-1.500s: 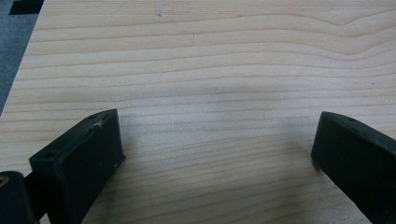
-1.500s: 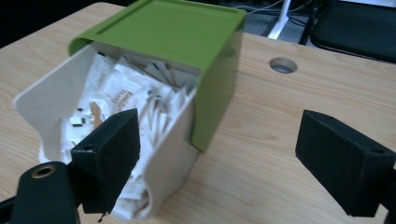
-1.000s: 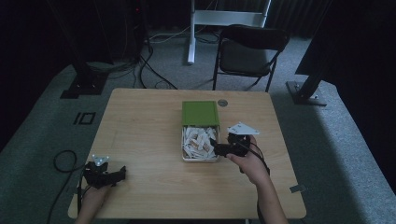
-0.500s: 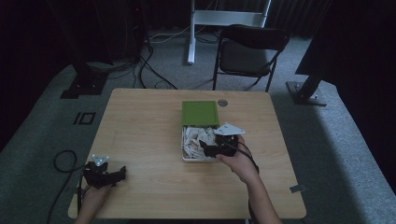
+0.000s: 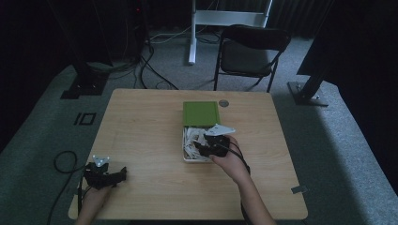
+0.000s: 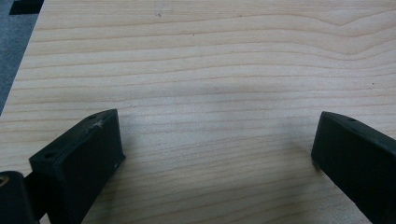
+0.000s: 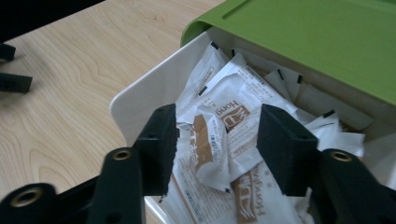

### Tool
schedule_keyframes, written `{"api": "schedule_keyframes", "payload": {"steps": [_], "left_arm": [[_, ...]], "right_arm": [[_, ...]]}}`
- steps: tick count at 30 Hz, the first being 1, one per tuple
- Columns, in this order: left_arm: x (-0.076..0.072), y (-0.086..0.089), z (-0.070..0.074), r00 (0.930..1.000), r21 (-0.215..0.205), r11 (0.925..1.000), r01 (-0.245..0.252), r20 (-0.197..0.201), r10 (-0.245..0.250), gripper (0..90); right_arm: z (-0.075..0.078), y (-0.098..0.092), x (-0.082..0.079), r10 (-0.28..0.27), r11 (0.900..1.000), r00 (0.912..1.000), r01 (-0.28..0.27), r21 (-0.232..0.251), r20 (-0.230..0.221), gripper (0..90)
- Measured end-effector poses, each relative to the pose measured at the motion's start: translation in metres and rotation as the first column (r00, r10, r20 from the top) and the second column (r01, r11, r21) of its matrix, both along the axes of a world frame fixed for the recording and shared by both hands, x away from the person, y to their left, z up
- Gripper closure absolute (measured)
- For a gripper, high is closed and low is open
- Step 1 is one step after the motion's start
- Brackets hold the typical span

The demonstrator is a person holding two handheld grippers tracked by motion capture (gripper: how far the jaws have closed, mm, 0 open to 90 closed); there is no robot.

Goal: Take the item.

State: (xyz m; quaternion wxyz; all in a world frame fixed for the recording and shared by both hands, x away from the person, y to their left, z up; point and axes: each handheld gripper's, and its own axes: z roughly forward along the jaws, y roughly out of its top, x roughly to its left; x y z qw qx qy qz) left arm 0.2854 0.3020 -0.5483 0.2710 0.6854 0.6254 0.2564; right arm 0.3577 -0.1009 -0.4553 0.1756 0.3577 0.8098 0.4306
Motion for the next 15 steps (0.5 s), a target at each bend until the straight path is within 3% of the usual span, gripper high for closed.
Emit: {"api": "schedule_keyframes", "payload": {"steps": [15], "left_arm": [[0.0,0.0,0.0,1.0,-0.001,1.0,-0.001,0.001,0.001,2.7]], "right_arm": [[-0.027,0.016,0.01,-0.019,0.996,0.9985,0.015,-0.085,-0.05,55.9]]}}
